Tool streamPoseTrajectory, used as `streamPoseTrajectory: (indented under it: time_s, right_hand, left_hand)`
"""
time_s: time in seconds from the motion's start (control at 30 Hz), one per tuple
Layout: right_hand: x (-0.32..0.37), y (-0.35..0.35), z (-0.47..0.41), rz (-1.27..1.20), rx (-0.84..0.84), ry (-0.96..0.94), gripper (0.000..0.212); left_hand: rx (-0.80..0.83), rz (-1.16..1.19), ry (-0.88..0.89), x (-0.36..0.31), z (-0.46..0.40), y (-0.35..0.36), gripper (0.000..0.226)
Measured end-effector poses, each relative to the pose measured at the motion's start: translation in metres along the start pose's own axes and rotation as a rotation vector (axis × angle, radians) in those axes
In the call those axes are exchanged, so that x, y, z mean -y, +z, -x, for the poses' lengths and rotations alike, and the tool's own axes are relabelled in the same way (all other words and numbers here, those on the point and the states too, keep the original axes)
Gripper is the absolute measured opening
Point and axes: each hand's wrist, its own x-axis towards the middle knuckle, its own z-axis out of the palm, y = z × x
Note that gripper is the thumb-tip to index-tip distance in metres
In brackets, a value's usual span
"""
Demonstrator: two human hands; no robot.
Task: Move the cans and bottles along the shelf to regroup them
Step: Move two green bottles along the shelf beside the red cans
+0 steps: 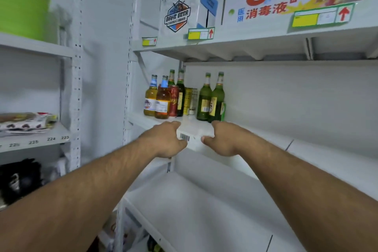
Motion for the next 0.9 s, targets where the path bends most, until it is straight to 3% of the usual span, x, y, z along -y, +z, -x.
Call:
streamPoseTrajectory:
  time_s: [0.33, 0.9]
  right_hand:
    - [-0.004, 0.02, -0.077, -0.037, -0.083, -0.01, 0.064]
    - [-0.041, 0.037, -0.174, -0.017, -0.069, 0.096, 0.056]
  left_hand:
    - [-0.023, -0.021, 0.009, 0.019, -0.069, 0.006, 0.077]
    - [0.061, -0.015, 0.08, 0.008, -0.195, 0.032, 0.079]
